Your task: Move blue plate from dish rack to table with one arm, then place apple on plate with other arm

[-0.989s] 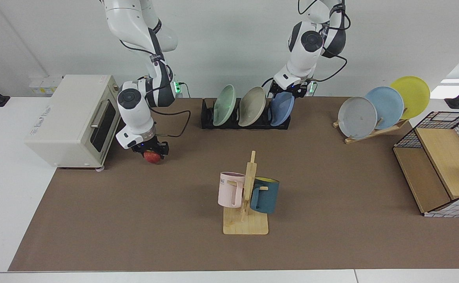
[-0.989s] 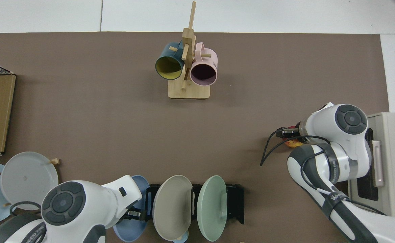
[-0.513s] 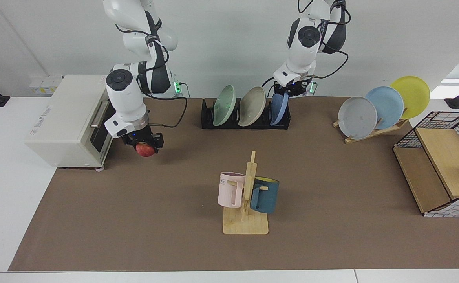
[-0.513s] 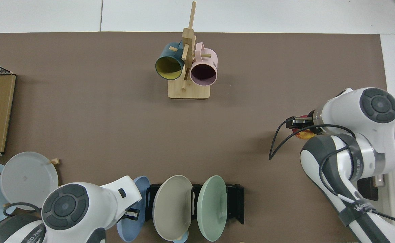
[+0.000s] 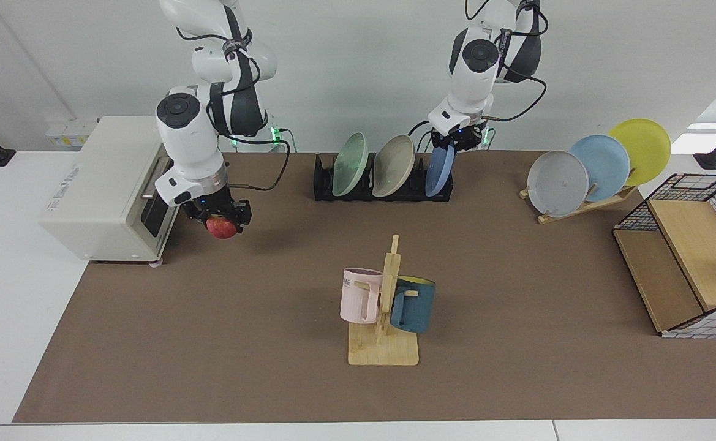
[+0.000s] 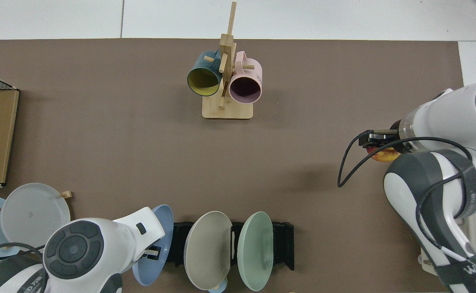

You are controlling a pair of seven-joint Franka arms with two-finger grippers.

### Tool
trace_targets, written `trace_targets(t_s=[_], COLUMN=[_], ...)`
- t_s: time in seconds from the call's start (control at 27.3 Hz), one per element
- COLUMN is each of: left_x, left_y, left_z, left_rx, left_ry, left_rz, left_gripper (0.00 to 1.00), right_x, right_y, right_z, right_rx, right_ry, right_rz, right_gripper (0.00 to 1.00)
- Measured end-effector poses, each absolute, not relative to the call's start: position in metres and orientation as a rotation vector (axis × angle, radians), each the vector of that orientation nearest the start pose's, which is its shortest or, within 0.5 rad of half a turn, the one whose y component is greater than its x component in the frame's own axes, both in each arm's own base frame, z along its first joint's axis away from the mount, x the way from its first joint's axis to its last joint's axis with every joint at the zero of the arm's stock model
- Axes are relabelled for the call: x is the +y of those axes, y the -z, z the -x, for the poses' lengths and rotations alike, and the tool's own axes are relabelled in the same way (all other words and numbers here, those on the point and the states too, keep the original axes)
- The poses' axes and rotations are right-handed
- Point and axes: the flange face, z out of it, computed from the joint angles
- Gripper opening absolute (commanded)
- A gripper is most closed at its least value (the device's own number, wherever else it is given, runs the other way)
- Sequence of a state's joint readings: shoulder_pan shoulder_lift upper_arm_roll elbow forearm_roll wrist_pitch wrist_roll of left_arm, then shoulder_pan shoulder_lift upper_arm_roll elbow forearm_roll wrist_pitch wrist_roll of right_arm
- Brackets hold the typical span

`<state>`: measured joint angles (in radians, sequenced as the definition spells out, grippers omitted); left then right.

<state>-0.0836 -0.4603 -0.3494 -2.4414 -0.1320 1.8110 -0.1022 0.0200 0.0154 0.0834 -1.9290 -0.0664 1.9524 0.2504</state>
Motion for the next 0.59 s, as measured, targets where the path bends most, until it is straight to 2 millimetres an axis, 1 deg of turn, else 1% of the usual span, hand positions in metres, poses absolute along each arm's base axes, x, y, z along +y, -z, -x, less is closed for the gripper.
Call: trace_targets(t_s=[0.15,0.29,0.44,0.59], left_x=[-0.178,-0.173,-0.159,-0.134], left_y=[-0.449,-0.463,-0.486,-0.51], left_z=[-0.35,-0.358,-0.373,-0.392], left_rx=[0.363,0.337,0.275,0.218], left_ry=[-0.27,-0.236,-0.19,-0.134], left_rz=[3.032,3.039,3.06,3.082], left_gripper=[0.0,0.0,0.0,0.0], right_x=[0.053,0.053,0.053,0.053], right_y=[-0.491,-0.492,-0.492,-0.492], right_z=[-0.561,-0.561,-0.561,-0.561], right_rx=[0.199,0.199,0.199,0.199], right_ry=[0.033,0.035,0.034,0.034], right_rz=[3.194,3.194,3.194,3.194], right_gripper=[0.0,0.0,0.0,0.0])
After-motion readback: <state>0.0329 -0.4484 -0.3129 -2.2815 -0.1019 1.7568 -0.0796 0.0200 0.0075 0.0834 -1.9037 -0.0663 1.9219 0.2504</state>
